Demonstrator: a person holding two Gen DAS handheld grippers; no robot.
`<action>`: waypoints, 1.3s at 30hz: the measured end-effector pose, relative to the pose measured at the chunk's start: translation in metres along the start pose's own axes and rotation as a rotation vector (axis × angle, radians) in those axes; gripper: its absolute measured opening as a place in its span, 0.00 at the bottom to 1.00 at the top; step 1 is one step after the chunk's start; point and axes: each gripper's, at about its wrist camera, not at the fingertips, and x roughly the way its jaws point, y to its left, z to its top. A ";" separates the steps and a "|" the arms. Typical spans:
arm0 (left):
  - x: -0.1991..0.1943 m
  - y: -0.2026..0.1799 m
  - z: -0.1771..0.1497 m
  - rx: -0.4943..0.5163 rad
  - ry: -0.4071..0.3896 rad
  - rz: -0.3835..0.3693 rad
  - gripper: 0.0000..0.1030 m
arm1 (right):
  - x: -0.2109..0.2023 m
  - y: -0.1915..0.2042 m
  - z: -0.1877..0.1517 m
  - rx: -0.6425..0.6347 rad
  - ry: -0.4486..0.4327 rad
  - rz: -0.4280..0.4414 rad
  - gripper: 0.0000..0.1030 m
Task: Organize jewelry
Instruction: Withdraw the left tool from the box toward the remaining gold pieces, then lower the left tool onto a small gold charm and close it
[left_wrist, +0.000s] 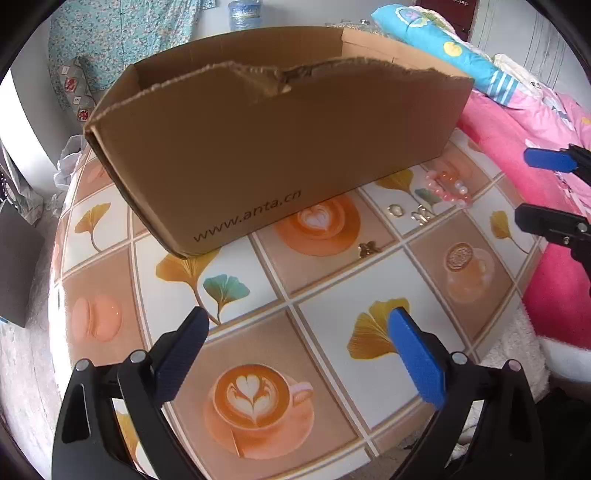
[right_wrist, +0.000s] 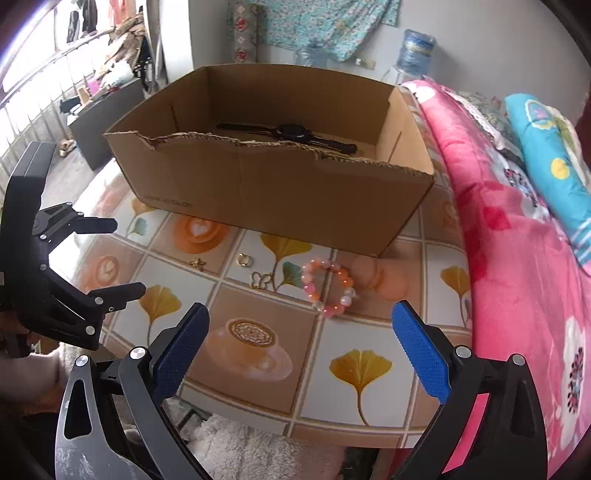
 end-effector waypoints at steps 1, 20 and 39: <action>0.004 0.001 0.000 -0.005 -0.001 0.019 0.93 | -0.001 -0.002 -0.001 0.003 -0.016 -0.049 0.92; 0.011 0.002 -0.012 -0.083 -0.059 0.075 0.95 | -0.014 0.018 -0.017 0.000 -0.185 0.174 0.91; 0.010 0.001 -0.012 -0.083 -0.065 0.084 0.96 | 0.057 -0.002 -0.012 0.093 -0.019 0.285 0.36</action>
